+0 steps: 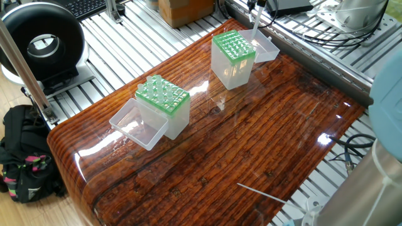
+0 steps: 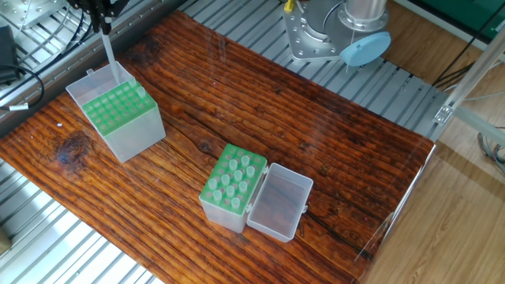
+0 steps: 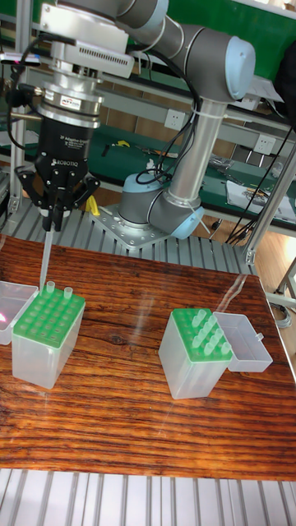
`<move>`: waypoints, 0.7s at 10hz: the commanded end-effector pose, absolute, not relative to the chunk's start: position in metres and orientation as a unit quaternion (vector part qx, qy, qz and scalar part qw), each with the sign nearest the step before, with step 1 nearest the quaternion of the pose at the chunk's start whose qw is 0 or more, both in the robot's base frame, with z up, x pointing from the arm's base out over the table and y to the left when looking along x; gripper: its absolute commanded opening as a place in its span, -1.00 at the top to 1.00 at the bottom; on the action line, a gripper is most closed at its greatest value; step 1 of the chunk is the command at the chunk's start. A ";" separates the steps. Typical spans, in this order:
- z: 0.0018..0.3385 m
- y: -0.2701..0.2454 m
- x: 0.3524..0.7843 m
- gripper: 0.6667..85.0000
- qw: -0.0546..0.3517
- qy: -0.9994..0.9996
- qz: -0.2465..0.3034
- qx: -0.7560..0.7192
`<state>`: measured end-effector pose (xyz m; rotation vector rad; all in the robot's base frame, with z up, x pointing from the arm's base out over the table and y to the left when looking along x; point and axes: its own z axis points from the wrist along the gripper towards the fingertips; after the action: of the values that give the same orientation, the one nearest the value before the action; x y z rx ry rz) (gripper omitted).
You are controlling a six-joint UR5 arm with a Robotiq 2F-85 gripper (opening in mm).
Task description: Transfer all large pipette tips from one holder to another
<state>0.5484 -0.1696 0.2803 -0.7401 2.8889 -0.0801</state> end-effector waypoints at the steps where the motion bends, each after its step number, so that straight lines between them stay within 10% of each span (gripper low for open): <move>1: 0.282 -0.166 0.555 0.87 0.090 0.965 -0.021 -0.245; 7: 0.277 -0.164 0.558 0.87 0.091 0.966 -0.014 -0.243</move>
<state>0.5560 -0.1689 0.2779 -0.7333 2.8749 -0.0737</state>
